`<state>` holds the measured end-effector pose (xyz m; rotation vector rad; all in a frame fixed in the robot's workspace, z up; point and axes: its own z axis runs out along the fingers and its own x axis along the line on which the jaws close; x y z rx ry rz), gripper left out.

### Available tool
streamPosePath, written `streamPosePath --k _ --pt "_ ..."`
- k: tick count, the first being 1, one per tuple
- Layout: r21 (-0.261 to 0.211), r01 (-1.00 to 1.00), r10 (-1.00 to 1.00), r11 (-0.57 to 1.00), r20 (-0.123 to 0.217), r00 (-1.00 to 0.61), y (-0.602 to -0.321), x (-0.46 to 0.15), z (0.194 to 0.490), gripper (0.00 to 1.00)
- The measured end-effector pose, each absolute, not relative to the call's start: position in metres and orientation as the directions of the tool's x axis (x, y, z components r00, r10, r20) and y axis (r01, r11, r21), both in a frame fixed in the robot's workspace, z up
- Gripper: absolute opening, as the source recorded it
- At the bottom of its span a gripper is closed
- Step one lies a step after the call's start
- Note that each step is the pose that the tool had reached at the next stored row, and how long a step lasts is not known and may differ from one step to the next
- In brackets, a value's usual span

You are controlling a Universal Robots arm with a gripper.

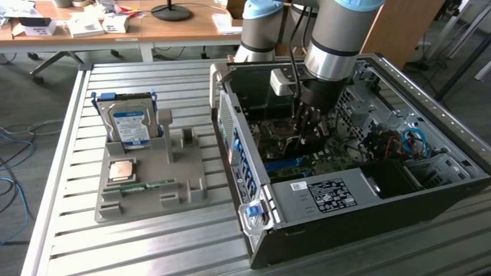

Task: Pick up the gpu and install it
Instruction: 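Insert the gpu into the slot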

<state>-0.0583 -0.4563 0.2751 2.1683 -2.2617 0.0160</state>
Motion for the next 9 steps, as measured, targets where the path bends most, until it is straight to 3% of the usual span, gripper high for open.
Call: streamPosePath --k 9 --pt "-0.002 -0.999 -0.999 0.042 0.013 -0.042 -0.4560 -0.0609 0.2752 0.26"
